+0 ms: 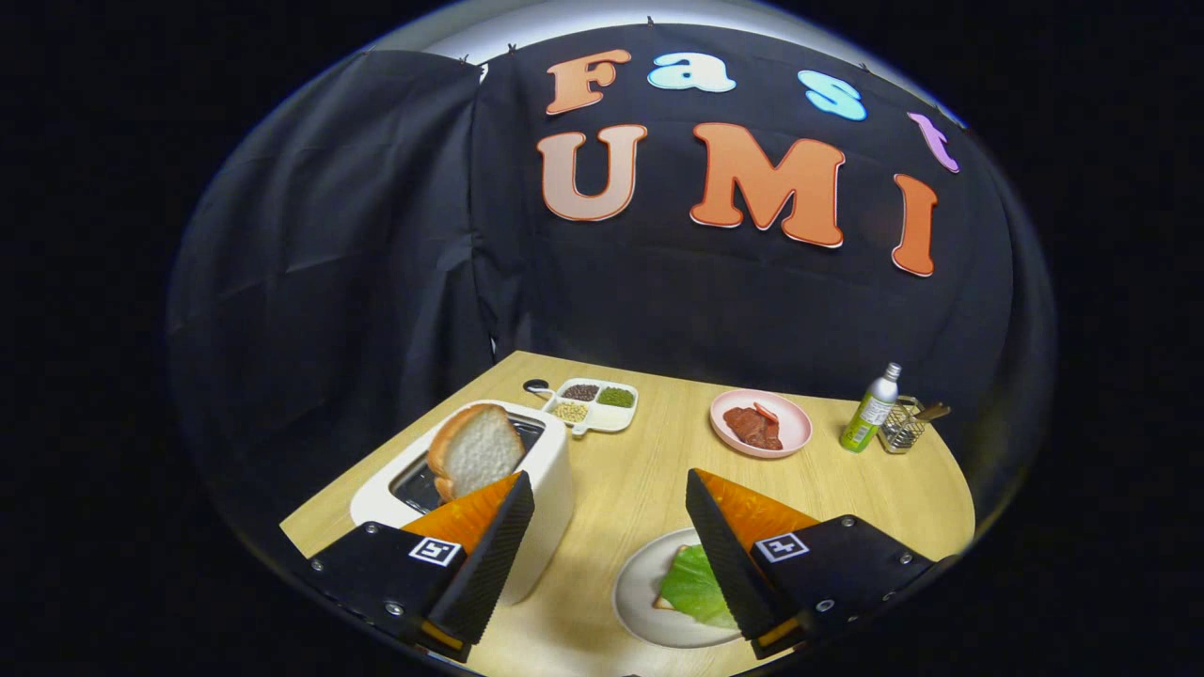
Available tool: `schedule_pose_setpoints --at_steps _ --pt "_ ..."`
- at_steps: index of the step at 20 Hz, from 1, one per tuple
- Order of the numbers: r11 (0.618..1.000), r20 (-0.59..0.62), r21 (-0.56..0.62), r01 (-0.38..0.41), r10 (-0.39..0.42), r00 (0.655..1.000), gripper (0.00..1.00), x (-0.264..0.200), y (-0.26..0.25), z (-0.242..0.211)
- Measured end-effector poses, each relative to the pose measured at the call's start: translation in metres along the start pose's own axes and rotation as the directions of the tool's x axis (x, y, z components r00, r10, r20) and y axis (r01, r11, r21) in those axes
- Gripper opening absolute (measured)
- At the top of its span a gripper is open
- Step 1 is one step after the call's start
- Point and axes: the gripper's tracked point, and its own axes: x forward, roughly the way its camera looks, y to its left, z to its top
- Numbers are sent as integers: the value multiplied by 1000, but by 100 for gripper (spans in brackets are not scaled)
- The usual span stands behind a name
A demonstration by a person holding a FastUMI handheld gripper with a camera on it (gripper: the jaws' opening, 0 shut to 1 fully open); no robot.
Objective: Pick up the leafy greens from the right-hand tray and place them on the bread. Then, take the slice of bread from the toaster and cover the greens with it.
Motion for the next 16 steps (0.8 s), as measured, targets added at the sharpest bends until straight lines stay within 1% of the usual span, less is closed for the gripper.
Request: schedule_pose_setpoints --at_steps 5,8,13,15,16 --pt "998 25 -42 -47 48 999 98 11 50 19" --pt "996 17 -56 -63 64 998 98 20 73 18" --pt "998 -31 -58 -27 25 999 97 46 83 0" --pt "997 -41 -71 -15 12 999 92 53 82 -5" --pt "997 -43 -75 -21 18 999 87 56 84 -8"
